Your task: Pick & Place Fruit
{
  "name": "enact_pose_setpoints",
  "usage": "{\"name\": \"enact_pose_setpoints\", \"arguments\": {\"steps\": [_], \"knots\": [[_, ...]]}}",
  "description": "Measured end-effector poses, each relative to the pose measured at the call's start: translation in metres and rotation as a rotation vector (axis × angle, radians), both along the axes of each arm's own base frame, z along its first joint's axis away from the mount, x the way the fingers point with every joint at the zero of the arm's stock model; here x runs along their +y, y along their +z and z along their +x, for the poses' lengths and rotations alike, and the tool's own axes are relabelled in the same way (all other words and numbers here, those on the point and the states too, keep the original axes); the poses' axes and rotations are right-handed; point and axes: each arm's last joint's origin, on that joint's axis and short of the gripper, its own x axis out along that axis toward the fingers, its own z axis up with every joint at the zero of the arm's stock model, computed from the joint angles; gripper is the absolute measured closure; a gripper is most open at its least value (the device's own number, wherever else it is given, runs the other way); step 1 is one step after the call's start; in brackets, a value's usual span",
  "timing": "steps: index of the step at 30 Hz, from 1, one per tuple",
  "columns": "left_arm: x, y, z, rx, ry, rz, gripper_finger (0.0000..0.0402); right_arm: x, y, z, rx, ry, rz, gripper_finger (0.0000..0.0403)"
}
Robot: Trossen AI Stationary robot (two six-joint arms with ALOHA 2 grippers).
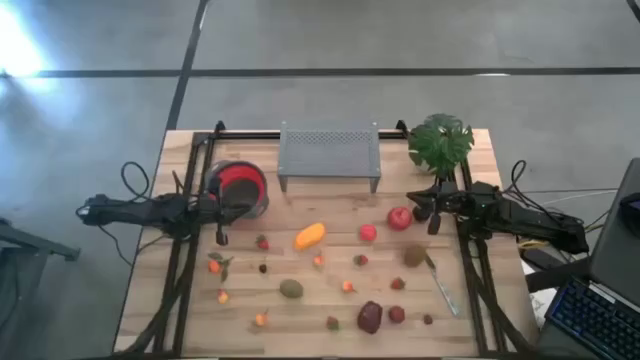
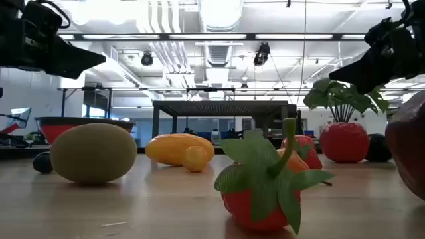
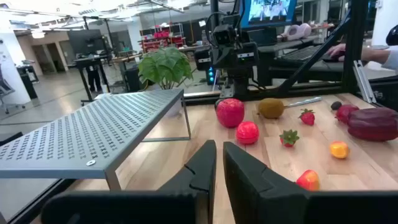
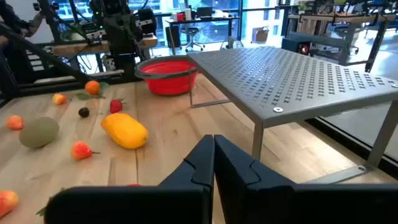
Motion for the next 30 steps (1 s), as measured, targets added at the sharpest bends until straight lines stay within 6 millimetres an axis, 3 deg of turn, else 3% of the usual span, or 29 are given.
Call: {"name": "enact_pose_setpoints", "arguments": {"steps": [21, 30], "knots": [[0.0, 0.0, 0.0, 0.0, 0.0, 0.0, 0.0364, 0.0, 0.0001, 0.0, 0.0, 0.0, 0.0, 0.0394], [0.0, 0.0, 0.0, 0.0, 0.0, 0.0, 0.0364, 0.0, 0.0, 0.0, 0.076, 0.032, -0.282, 0.0394]]}}
